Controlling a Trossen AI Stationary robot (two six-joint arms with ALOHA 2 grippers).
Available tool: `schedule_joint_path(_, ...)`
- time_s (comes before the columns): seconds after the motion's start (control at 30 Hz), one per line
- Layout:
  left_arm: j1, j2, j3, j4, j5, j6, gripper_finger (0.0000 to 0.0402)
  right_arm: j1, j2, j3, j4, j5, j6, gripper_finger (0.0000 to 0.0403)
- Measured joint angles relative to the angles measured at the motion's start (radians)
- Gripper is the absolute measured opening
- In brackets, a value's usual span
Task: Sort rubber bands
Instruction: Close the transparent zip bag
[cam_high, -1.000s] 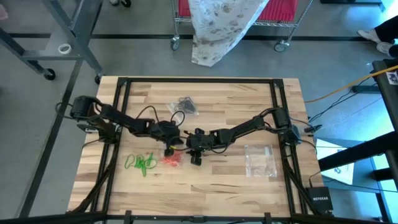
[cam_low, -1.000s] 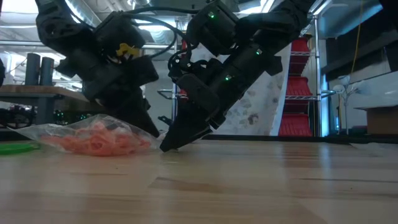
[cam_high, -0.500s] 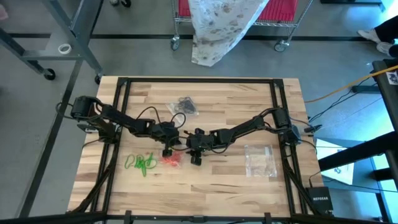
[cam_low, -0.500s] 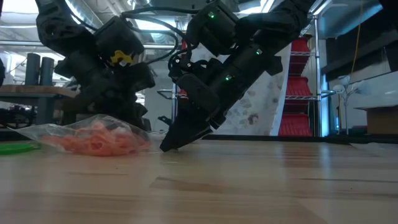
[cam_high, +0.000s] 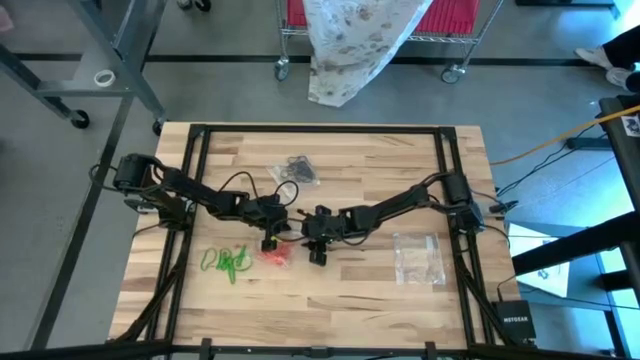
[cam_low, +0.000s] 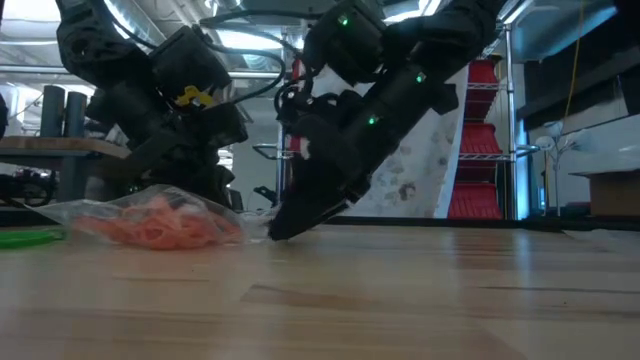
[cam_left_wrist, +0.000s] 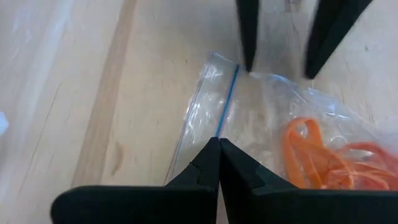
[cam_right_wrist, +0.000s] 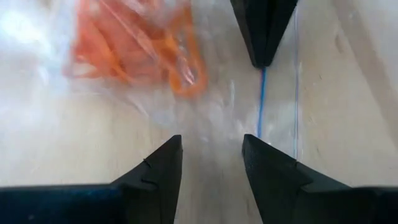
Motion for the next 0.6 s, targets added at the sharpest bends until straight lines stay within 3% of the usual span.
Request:
schedule_joint_path(0.17,0.000,0.000,-0.001,0.003,-0.001,-0.002,0.0001,0.000,-0.032,0.003,0.054,0.018,-0.006,0.0163)
schedule_joint_path(0.6,0.000,0.001,-0.002,0.012,-0.002,-0.005,0.0001,-0.045,0.059,0.004,0.202,0.030,-0.021,0.0163)
